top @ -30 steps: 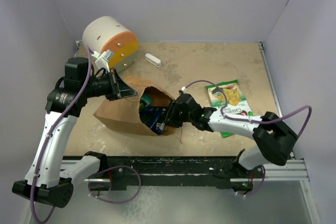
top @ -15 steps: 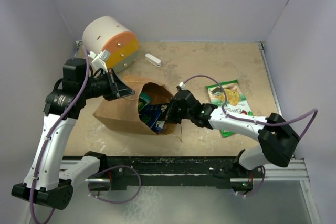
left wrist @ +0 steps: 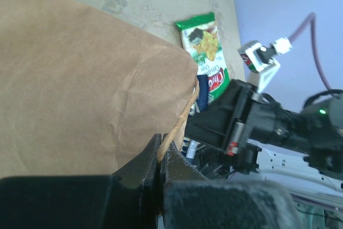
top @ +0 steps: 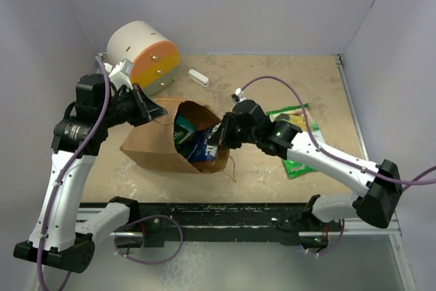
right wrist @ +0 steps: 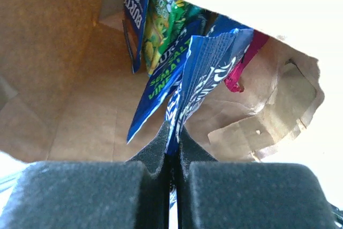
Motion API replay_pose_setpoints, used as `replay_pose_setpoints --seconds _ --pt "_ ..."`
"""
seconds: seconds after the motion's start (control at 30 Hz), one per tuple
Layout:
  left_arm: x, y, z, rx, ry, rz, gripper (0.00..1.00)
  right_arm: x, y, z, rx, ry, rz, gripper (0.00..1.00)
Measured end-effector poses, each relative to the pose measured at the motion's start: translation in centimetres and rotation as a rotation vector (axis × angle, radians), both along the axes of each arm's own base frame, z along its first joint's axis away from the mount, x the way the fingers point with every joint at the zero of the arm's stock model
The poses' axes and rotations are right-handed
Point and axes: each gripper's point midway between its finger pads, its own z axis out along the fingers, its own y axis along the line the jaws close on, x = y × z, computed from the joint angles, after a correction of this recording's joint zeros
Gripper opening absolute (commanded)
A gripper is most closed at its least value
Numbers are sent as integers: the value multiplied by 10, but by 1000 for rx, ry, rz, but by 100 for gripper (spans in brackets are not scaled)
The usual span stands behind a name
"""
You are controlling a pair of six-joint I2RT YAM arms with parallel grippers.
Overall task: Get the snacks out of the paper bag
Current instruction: Take out the snack from the paper bag, then place the snack at the center of the board.
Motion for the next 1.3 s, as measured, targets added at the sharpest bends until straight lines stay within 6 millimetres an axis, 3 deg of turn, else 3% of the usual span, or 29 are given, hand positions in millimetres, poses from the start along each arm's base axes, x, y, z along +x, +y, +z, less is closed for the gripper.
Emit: replay_pose_setpoints --seconds 0.53,0.73,0.9,1.1,1.3 --pt "11 19 4 51 -25 128 0 -21 -44 120 4 -225 69 0" --pt "15 21 2 62 -20 144 0 -13 -69 154 -55 -324 12 0" --pt "20 22 -2 71 -8 151 0 5 -103 177 -121 -392 -87 0" --pt "32 22 -9 99 8 152 0 49 -164 169 -230 -386 -282 0" --pt "40 21 -6 122 -16 134 0 87 -220 125 -373 -295 -428 0"
